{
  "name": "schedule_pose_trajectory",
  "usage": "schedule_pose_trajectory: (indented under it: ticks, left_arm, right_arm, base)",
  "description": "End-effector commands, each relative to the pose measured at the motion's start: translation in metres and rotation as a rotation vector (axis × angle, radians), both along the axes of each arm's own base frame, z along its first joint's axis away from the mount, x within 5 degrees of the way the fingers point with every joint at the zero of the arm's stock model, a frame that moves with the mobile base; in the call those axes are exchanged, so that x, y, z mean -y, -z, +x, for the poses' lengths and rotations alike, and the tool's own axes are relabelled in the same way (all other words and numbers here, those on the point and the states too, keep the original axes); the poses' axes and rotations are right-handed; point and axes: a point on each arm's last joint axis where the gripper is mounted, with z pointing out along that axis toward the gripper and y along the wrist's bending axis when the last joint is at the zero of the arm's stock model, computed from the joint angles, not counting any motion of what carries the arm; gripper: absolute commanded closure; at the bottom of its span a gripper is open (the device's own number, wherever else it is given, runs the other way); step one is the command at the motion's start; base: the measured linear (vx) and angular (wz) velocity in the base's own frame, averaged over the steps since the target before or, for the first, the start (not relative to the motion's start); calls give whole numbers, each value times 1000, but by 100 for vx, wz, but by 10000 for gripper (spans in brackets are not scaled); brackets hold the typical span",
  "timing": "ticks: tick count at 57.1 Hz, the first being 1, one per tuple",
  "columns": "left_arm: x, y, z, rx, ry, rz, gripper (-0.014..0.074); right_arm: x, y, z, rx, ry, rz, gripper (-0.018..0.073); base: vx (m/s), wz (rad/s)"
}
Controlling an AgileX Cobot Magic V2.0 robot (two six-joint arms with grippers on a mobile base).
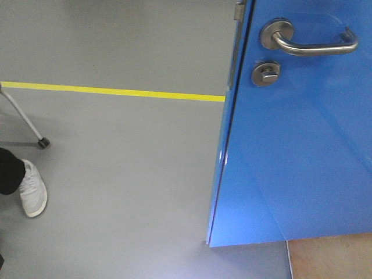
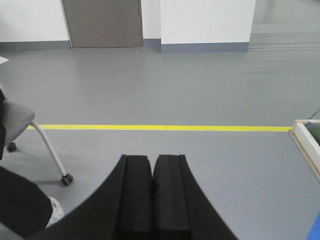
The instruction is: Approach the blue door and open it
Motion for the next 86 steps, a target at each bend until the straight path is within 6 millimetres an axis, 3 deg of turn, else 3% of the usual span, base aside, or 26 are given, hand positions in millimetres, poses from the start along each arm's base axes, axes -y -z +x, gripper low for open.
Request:
schedule_pose_trajectory:
  ticks: [1, 35, 86]
  left_arm:
    - [1, -17, 0, 122, 11, -9, 524]
    - [1, -17, 0, 122, 11, -9, 524]
    - [1, -17, 0, 122, 11, -9, 524]
  right_arm:
    - [4, -25, -9, 139, 21, 11, 547]
    - [4, -25, -9, 139, 21, 11, 547]
    - [4, -24, -8, 137, 22, 10, 547]
  base:
    - [25, -13]
    - [19, -18]
    - [1, -1]
